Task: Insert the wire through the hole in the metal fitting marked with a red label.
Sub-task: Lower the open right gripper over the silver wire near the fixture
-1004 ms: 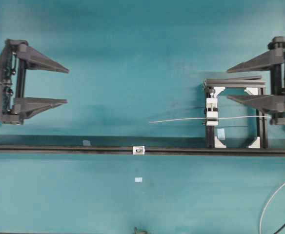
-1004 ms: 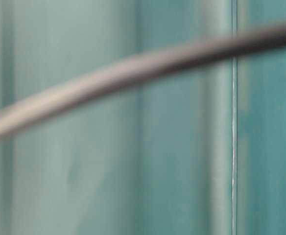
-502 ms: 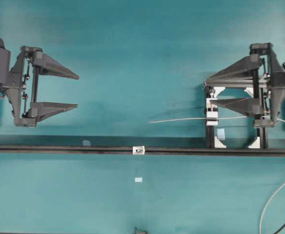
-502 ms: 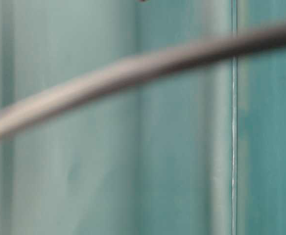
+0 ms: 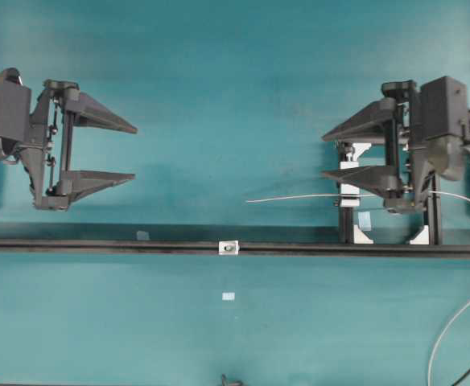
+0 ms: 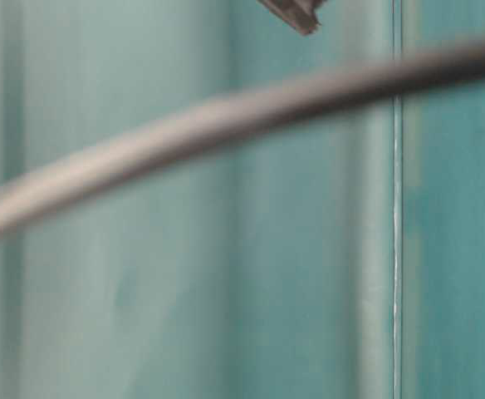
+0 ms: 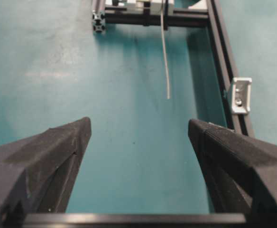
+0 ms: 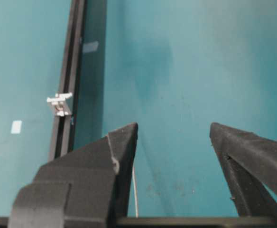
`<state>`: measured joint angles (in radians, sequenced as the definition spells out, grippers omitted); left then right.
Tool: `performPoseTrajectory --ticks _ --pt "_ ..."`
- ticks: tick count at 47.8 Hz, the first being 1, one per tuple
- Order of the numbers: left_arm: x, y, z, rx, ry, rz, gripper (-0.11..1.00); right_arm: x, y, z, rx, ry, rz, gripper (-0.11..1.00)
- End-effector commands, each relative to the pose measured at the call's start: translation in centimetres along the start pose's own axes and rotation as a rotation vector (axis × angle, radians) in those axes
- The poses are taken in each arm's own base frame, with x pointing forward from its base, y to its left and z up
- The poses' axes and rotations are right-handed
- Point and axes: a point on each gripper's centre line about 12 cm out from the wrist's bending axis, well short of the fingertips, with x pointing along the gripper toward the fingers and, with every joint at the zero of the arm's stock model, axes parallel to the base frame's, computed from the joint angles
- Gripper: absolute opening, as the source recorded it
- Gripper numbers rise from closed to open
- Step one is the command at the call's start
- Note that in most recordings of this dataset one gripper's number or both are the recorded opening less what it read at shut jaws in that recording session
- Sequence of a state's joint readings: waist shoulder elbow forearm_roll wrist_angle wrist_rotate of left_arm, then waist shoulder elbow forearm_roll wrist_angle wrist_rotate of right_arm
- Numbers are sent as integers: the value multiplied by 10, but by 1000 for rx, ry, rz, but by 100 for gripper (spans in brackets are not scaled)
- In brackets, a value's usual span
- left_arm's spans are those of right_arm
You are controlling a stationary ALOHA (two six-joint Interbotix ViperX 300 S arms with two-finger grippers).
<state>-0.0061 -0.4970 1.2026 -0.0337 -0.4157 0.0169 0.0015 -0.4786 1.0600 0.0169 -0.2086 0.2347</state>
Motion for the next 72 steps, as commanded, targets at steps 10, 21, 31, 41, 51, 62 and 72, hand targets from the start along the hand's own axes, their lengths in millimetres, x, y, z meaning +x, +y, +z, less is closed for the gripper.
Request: performPoseTrajectory --ticks 10,21,31,41,51,62,72 --pt "8 0 2 -6 0 2 51 19 1 5 5 20 -7 69" --pt "9 1 -2 -12 18 4 51 34 -2 -6 5 75 -22 69" --pt "17 1 -10 -13 55 7 51 43 -4 -18 4 120 -32 68" --pt "29 1 -20 -14 107 8 51 51 -5 -27 15 157 -37 68" --pt "37 3 -30 -16 155 16 51 55 -3 -34 19 183 -35 68" --pt "42 4 -35 -17 176 20 50 60 1 -40 12 206 -24 69" --pt "43 4 -37 -18 184 18 51 66 3 -47 8 234 -22 69"
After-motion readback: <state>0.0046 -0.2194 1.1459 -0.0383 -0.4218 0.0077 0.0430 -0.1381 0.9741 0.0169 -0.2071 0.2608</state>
